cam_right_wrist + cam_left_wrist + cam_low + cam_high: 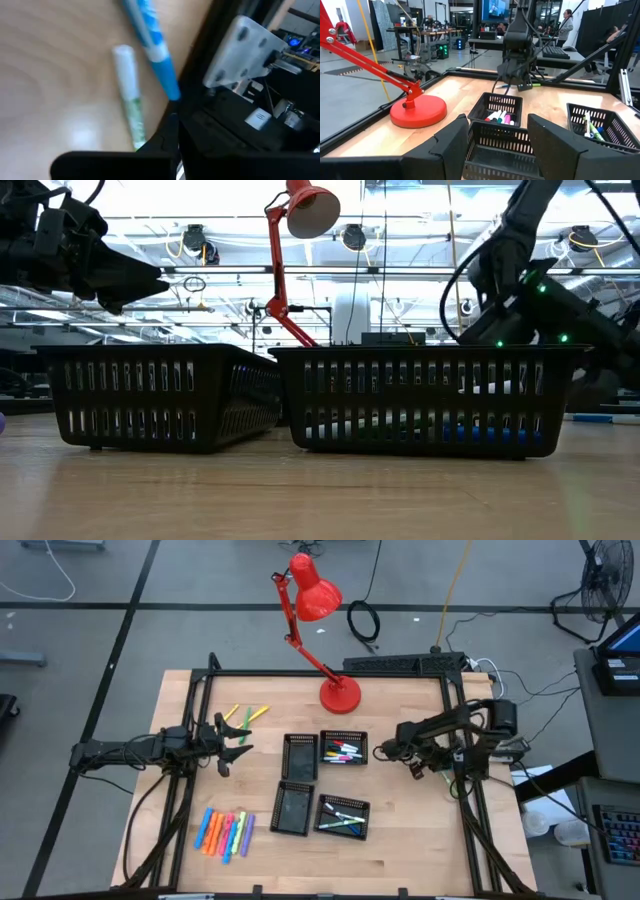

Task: Pick & Place Markers
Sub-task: Put the green marker pen into the bottom right black bin

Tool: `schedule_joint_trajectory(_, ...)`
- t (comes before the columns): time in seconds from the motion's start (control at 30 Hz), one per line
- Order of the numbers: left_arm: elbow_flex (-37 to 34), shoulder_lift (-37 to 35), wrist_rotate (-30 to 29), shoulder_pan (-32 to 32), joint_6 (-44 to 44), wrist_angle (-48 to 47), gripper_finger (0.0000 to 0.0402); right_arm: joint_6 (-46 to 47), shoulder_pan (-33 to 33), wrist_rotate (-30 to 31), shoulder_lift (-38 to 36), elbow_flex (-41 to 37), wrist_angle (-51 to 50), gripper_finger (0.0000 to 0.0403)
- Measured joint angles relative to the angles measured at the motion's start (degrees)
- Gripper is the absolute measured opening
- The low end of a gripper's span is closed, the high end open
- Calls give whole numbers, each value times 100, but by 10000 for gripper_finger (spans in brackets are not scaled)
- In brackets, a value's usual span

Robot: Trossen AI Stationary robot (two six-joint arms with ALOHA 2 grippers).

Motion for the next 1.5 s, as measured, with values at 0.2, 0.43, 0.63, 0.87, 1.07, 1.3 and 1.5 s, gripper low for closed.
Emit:
schedule_joint_trajectory(0.2, 0, 1, 2, 0, 0, -1, 209, -75, 22, -279, 174, 19, 631, 0)
schedule_joint_trajectory(0.43, 0, 1, -1, 0, 0, -1, 209, -188, 26, 350, -220, 10, 613, 0)
schedule_joint_trajectory(0.63, 0, 1, -1, 0, 0, 0, 209, -138, 427, 1369, -1588, 23, 1118, 0)
schedule_joint_trajectory(0.87, 0, 1, -1, 0, 0, 0, 209, -982, 2117, 2669, -3464, -146, 4134, 0)
schedule_joint_trajectory(1.07, 0, 1, -1, 1, 0, 0, 209, -3249, 3361, 2891, -3988, -1191, 9285, 0)
schedule_joint_trajectory(1.3, 0, 1, -3, 0, 0, 0, 209, -4445, 4106, 1826, -3301, -2098, 13262, 0)
schedule_joint_trajectory(1.5, 0, 1, -2, 1, 0, -7, 209, -5572, 4746, 1821, -1869, -713, 13002, 0)
